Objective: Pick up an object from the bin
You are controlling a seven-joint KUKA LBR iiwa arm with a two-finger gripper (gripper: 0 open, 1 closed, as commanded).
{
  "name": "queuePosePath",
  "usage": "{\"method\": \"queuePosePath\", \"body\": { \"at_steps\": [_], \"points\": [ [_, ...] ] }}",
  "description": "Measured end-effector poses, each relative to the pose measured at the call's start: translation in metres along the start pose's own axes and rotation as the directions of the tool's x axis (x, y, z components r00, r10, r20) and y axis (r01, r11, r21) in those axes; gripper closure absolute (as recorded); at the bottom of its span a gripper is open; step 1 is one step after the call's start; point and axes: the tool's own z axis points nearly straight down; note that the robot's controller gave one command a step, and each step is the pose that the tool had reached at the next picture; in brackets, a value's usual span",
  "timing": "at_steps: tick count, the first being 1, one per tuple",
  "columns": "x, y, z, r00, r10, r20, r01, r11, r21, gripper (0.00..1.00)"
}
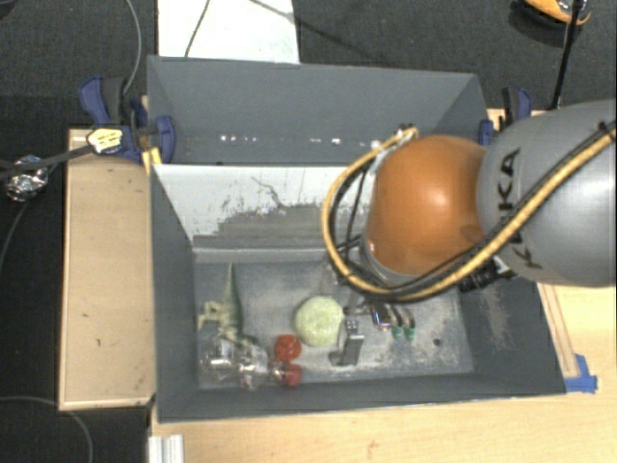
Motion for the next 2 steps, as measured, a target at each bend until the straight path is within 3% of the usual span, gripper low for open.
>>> {"method": "queuePosePath", "body": {
  "at_steps": [2],
  "points": [
    [-0.011, -0.002, 0.01, 0.999, -0.049, 0.011, 0.049, 0.999, -0.001, 0.0]
  ]
}}
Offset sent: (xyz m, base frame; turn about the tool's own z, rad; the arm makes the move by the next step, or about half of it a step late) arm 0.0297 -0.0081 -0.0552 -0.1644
